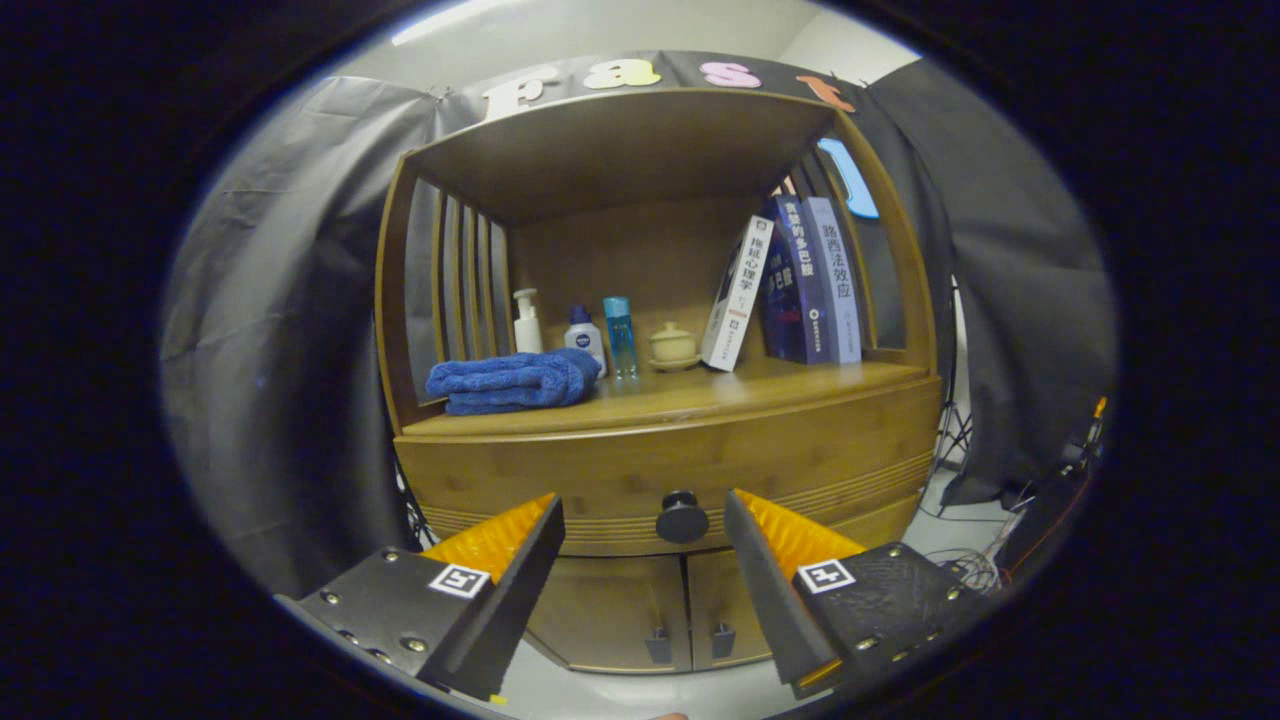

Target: Pull open the drawer, take out the items inside it, and place them on the countertop above the cabinet.

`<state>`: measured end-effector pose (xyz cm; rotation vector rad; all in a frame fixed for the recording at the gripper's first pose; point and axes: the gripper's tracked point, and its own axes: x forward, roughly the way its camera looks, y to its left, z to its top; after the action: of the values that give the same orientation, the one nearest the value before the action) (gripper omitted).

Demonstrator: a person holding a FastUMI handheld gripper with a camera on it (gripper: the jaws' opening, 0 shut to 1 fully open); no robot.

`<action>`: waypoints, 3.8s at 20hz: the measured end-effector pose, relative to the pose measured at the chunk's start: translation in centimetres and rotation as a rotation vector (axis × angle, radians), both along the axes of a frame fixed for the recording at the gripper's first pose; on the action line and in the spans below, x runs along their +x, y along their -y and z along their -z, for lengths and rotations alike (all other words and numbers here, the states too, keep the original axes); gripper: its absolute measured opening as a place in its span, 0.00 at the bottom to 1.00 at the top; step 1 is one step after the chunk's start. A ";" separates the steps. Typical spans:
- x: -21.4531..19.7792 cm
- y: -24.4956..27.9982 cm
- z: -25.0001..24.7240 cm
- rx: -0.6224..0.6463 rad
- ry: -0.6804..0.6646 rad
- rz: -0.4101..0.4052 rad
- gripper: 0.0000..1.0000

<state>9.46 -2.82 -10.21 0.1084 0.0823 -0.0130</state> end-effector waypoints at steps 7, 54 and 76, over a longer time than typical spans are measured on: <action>5.6 3.1 3.6 0.020 -0.061 0.077 0.81; -9.3 1.4 6.0 -0.063 -0.168 0.157 0.35; 2.5 0.9 -5.6 -0.042 -0.418 0.146 0.47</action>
<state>11.91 -3.73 -4.58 0.0677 0.4914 -0.1838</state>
